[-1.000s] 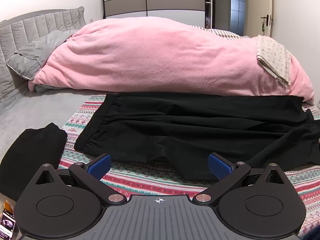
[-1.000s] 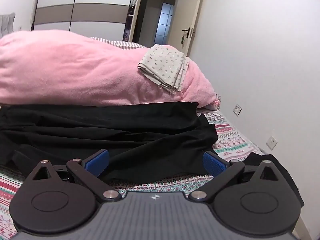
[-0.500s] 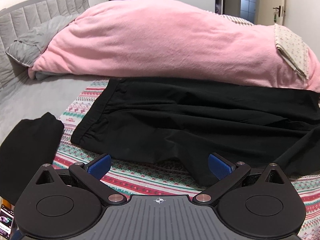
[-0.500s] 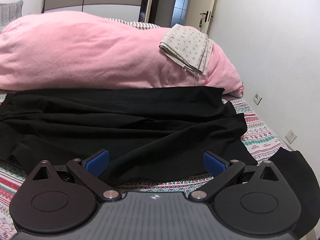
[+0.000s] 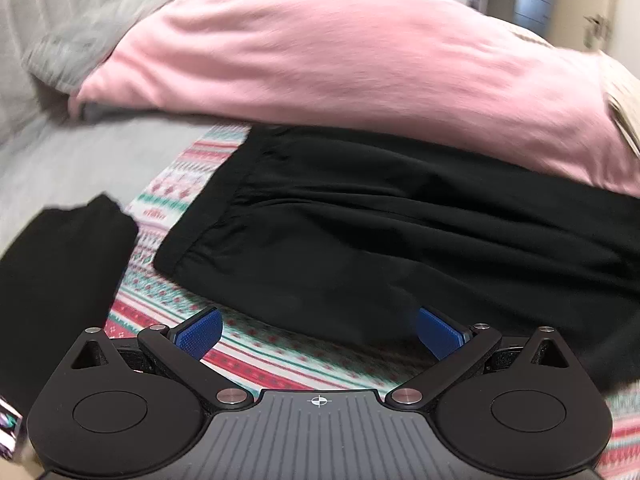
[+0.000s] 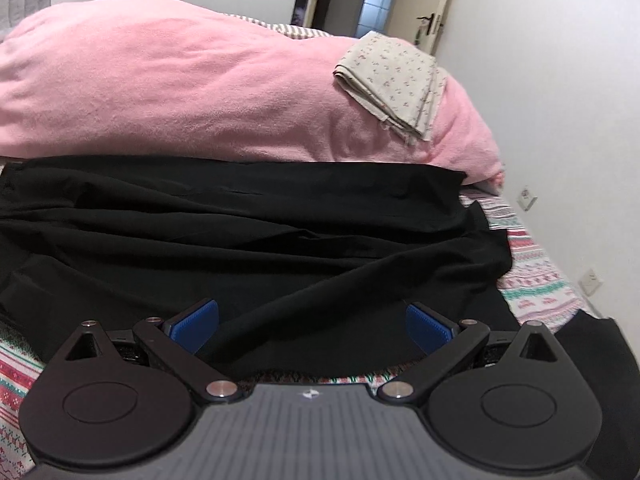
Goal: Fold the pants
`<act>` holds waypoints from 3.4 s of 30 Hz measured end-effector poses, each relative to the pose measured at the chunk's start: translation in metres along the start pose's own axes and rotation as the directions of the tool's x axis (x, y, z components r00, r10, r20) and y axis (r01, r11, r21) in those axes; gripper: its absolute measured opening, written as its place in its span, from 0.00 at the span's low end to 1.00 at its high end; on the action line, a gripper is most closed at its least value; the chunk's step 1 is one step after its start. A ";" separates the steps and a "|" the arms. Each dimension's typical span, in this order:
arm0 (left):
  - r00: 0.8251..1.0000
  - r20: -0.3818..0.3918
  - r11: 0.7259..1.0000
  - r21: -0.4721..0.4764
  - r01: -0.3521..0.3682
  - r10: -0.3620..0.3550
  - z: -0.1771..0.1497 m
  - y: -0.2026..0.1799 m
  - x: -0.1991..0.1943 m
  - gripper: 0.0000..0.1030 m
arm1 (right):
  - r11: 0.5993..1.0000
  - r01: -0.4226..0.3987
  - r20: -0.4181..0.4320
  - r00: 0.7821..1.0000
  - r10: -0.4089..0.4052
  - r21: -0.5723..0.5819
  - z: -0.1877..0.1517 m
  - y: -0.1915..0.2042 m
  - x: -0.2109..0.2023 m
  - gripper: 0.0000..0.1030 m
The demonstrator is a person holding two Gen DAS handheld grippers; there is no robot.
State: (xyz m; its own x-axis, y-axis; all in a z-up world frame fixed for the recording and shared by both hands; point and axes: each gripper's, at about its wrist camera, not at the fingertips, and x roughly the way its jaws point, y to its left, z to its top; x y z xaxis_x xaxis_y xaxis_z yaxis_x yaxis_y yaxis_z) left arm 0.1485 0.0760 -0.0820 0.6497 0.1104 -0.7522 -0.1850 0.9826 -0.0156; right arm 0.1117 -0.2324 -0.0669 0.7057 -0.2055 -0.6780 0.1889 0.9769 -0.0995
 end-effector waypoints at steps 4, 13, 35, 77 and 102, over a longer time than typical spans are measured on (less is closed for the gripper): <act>0.999 0.022 0.992 -0.129 -0.020 0.023 0.014 0.046 0.020 1.00 | 0.997 -0.013 -0.074 0.997 0.019 0.081 0.011 -0.043 0.043 0.54; 0.995 -0.009 0.977 -0.189 -0.098 0.098 0.029 0.085 0.053 0.99 | 0.942 0.097 -0.185 0.982 -0.038 0.322 0.008 -0.165 0.124 0.54; 0.996 -0.037 0.940 -0.329 -0.087 0.080 0.025 0.133 0.112 0.05 | 0.881 0.133 -0.180 0.982 -0.056 0.455 -0.020 -0.231 0.149 0.00; 0.991 0.057 0.982 -0.153 -0.111 0.120 0.004 0.127 0.042 0.03 | 0.837 0.331 0.012 0.928 -0.373 0.436 -0.028 -0.248 0.057 0.00; 0.998 -0.062 0.971 -0.239 -0.025 0.010 0.013 0.089 0.035 0.49 | 0.806 0.137 -0.113 0.990 -0.087 0.576 -0.055 -0.274 0.072 0.47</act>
State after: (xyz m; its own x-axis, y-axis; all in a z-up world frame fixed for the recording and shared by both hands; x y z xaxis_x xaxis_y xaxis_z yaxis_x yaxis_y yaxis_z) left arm 0.1646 0.1690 -0.1016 0.6005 0.1111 -0.7918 -0.3718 0.9155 -0.1535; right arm 0.0729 -0.5116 -0.1281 0.6051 -0.2820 -0.7446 0.6421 0.7258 0.2469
